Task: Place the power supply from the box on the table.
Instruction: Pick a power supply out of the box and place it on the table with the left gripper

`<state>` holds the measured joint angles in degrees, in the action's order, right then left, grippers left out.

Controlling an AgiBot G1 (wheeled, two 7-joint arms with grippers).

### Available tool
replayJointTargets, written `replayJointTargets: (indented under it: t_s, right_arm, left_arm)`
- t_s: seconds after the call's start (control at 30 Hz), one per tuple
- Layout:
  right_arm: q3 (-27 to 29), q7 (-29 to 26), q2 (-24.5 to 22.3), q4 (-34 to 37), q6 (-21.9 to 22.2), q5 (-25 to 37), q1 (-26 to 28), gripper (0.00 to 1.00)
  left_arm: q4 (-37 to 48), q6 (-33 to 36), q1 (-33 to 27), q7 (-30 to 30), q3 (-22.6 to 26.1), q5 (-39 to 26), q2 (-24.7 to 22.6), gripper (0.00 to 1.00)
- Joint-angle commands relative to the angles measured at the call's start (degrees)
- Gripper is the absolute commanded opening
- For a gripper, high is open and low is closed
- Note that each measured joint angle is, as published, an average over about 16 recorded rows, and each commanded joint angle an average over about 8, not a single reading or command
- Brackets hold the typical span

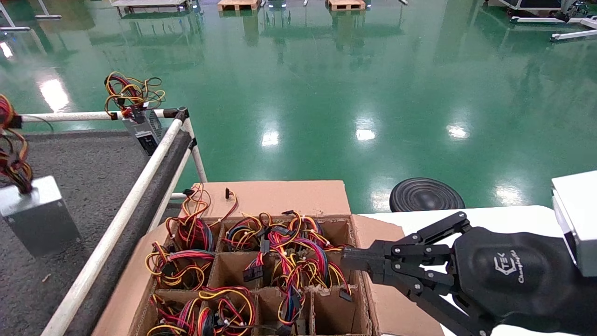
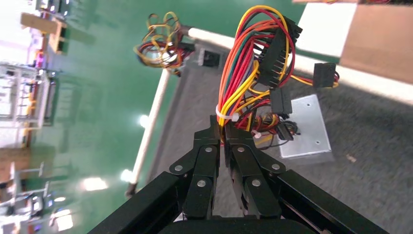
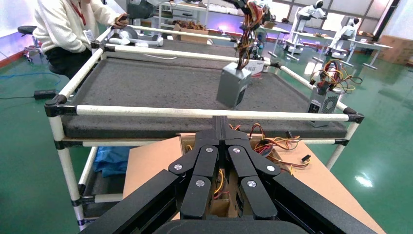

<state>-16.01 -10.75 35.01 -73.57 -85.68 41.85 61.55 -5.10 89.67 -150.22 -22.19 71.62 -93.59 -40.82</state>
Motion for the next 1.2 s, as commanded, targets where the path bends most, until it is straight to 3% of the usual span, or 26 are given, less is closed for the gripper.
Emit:
replayJointTargets:
  t_s: [0.03,0.73,0.8,0.97,1.03,1.1,1.2]
  right_arm:
    - [0.00,0.00,0.00,0.00,0.00,0.00,0.00,0.00]
    - [0.00,0.00,0.00,0.00,0.00,0.00,0.00,0.00]
    - [0.00,0.00,0.00,0.00,0.00,0.00,0.00,0.00]
    - [0.00,0.00,0.00,0.00,0.00,0.00,0.00,0.00]
    - [0.00,0.00,0.00,0.00,0.00,0.00,0.00,0.00]
    - [0.00,0.00,0.00,0.00,0.00,0.00,0.00,0.00]
    - [0.00,0.00,0.00,0.00,0.00,0.00,0.00,0.00]
  left_arm:
    - [0.48,0.10,1.28,-0.35,-0.41,0.92,0.24,0.00]
    - [1.76,0.87,6.97,-1.71,-1.81,5.67,1.56,0.02]
    - [1.76,0.95,7.70,-1.81,-2.02,6.26,1.91,0.13]
    - [1.56,1.14,9.28,-1.90,-2.50,7.69,2.91,0.74]
    - [1.37,1.22,9.83,-1.85,-2.65,8.27,3.32,0.94]
    - [1.09,1.30,10.33,-1.74,-2.76,8.87,3.73,1.00]
    - [0.45,1.43,10.97,-1.45,-2.79,9.79,4.32,1.00]
